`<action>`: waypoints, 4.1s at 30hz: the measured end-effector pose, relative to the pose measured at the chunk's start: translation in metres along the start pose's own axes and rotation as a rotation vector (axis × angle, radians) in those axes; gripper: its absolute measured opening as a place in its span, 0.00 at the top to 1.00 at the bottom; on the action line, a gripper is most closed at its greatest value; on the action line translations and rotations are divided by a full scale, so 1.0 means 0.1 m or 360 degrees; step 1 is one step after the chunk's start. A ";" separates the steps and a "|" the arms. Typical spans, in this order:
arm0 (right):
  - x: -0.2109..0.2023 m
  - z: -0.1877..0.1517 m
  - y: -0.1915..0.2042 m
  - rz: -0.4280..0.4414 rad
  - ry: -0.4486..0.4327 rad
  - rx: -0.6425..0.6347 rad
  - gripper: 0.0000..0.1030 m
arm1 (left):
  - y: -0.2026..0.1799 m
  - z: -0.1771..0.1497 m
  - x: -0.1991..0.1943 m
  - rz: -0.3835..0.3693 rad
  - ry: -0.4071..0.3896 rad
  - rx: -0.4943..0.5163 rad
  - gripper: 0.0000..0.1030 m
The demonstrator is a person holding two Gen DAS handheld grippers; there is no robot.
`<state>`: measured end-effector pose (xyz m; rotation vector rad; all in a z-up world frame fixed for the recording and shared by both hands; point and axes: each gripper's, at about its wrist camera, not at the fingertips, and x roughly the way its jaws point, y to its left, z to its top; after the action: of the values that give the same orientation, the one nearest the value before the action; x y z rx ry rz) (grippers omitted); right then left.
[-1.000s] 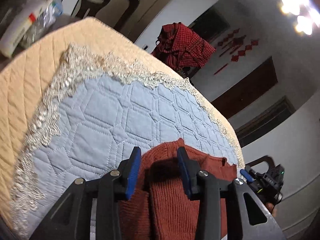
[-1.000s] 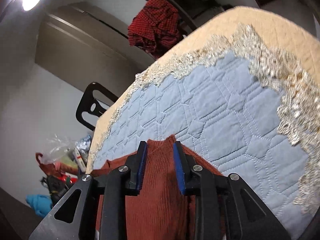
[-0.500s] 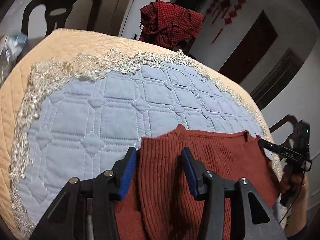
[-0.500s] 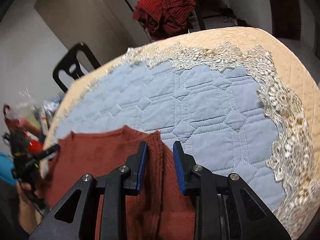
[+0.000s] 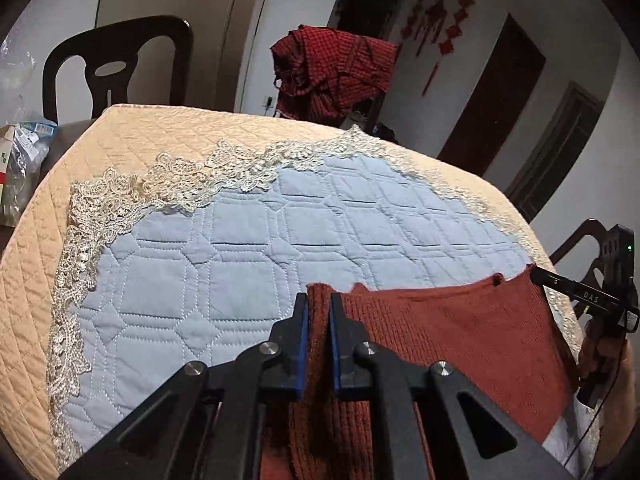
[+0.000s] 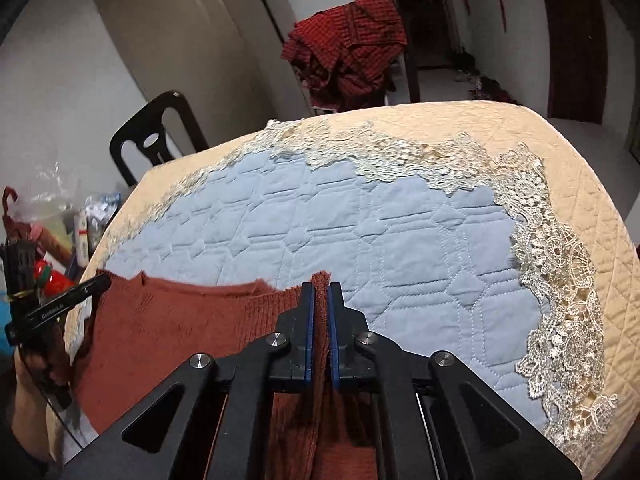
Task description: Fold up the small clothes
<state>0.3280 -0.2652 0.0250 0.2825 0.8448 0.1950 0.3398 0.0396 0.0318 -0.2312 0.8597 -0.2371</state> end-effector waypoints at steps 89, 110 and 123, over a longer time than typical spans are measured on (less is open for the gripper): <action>-0.94 -1.45 0.14 -0.0121 -0.0038 -0.0004 0.84 | -0.36 -1.54 -1.04 0.0101 -0.0009 -0.0092 0.58; -1.05 -1.48 0.75 -0.0010 -0.0039 -0.0228 0.84 | -0.53 -1.48 -1.30 0.0149 -0.0067 -0.0044 0.46; -0.68 -1.43 1.31 0.0098 0.0041 -0.0399 0.84 | -0.38 -1.35 -1.06 0.0229 -0.0048 -0.0072 0.46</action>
<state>0.1677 -0.1366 0.0254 0.0709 0.8282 0.3595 0.1653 0.0209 0.0336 -0.2138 0.8487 -0.0799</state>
